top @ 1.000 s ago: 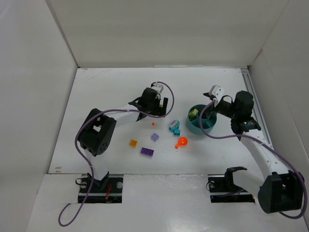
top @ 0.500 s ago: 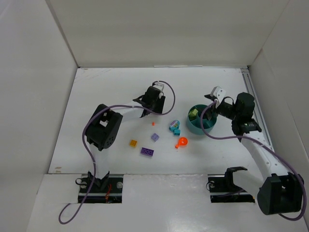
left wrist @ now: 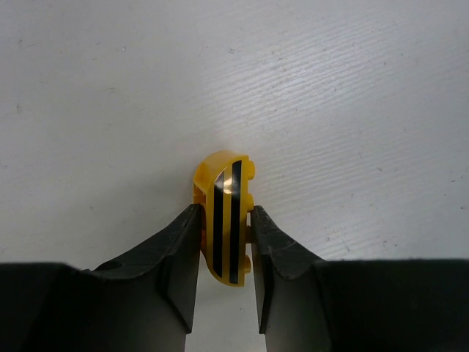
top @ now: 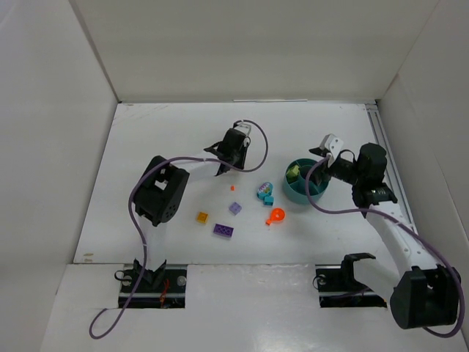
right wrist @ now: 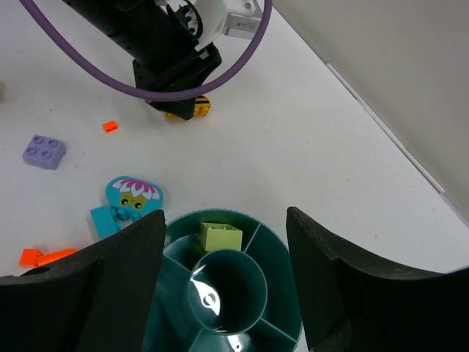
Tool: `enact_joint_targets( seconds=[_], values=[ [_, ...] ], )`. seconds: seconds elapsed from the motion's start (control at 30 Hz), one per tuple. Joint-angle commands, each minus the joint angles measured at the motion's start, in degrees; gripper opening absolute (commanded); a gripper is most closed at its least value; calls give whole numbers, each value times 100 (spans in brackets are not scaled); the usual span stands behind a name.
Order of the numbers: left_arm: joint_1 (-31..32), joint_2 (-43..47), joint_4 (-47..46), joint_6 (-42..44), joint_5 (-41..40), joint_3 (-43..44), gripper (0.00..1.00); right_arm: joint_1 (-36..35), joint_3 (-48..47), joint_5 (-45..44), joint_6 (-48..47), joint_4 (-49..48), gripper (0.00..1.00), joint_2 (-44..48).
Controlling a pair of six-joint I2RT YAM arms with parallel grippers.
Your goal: Sort the legos into containers by color
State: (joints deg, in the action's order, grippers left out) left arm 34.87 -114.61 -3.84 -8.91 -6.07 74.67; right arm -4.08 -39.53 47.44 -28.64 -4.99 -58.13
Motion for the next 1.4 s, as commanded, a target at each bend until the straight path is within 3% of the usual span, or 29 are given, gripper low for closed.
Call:
enact_joint_targets(
  seconds=[0.0,0.27,0.47,0.57,0.73,0.97,1.1,1.37],
  values=[
    [98,683,-55,-50,62,-145,4,47,68,213,130,-125,71,275],
    [661,2290,-793,55,658,-1470,0,152,340,-243,316,339,71,1048],
    [1188,2891,-1630,1510,2351,-2124,0,153,69,-2120,316,1728,70,1997],
    [1320,2523,-1419,1996,3099,-1563,0,205,-204,-2834,263,2475,67,2314],
    [1434,1558,-391,3015,4104,-62,0,205,-678,-3267,263,3213,67,2578],
    [1926,1037,-73,3711,3297,601,0,205,-1215,-4180,377,3786,71,2692],
    [1988,818,40,3791,3243,846,0,205,-1224,-4691,439,3839,74,2894],
    [2155,386,164,4064,2830,1268,0,205,-1224,-4621,500,3839,74,2895]
  ],
)
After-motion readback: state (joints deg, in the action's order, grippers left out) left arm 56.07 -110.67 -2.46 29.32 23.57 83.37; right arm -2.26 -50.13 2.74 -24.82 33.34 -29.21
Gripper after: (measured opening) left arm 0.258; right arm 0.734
